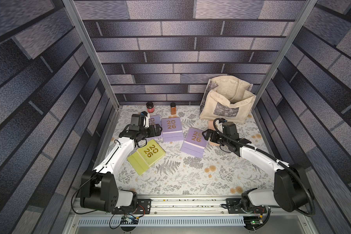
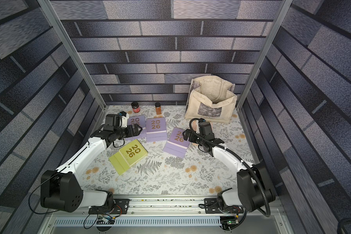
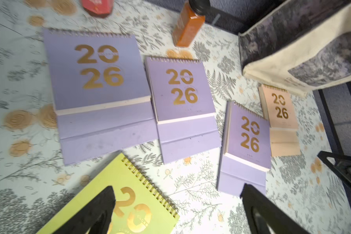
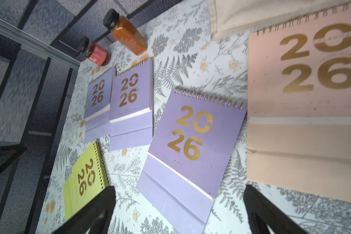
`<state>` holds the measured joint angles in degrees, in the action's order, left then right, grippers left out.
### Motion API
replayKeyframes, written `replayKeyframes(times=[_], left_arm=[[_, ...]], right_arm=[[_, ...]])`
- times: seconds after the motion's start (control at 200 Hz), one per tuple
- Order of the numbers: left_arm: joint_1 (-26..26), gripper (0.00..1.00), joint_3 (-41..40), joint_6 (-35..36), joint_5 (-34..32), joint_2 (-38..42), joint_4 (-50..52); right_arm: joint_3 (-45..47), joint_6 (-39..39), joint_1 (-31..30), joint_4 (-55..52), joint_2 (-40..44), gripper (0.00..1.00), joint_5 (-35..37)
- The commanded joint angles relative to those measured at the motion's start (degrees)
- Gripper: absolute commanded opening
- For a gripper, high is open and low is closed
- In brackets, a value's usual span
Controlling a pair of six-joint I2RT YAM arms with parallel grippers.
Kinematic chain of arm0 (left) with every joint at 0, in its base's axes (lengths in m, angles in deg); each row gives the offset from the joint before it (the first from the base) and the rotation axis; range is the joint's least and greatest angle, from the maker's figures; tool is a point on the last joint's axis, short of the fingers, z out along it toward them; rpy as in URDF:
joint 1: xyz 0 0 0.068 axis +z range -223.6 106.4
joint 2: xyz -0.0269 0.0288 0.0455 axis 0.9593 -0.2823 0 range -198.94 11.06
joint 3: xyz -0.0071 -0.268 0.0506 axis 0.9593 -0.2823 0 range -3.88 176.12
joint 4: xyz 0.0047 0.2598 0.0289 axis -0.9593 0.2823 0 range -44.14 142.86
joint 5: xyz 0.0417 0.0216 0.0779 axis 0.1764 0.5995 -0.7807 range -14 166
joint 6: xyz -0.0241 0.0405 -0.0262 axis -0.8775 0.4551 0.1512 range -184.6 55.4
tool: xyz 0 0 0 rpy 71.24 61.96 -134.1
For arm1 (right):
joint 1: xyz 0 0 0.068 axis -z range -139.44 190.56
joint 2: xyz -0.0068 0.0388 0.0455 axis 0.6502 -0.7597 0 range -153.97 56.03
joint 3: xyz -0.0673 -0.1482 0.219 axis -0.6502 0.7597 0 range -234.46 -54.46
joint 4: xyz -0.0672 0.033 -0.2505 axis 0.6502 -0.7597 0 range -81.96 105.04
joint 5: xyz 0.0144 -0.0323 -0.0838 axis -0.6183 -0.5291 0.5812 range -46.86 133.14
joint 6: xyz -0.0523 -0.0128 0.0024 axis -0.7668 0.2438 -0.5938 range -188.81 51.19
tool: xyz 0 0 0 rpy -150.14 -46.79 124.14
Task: Stack the calendars
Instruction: Pick up the calendar at the center of the board.
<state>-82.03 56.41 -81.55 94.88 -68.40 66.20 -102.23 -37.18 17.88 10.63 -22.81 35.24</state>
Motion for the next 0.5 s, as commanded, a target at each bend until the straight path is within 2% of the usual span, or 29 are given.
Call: replayKeyframes(times=[0.0, 0.12, 0.386, 0.496], left_arm=[[-1.21, 1.0, 3.63, 0.67, 7.56, -3.69, 2.74], [-3.24, 1.0, 6.15, 0.42, 11.67, -8.47, 4.29], [-12.13, 1.0, 10.27, 2.97, 9.92, -15.38, 5.94], [-14.01, 1.0, 12.05, 3.57, 9.73, -17.93, 6.64]], right_arm=[[0.68, 5.78, -1.94, -7.27, 0.22, 0.99, 3.99], [1.74, 9.17, -3.47, -8.8, -0.52, 0.95, 2.9], [3.93, 12.45, -5.36, -7.15, -3.02, 0.94, 2.25], [3.28, 12.72, -5.36, -5.41, -5.51, 0.93, 1.13]])
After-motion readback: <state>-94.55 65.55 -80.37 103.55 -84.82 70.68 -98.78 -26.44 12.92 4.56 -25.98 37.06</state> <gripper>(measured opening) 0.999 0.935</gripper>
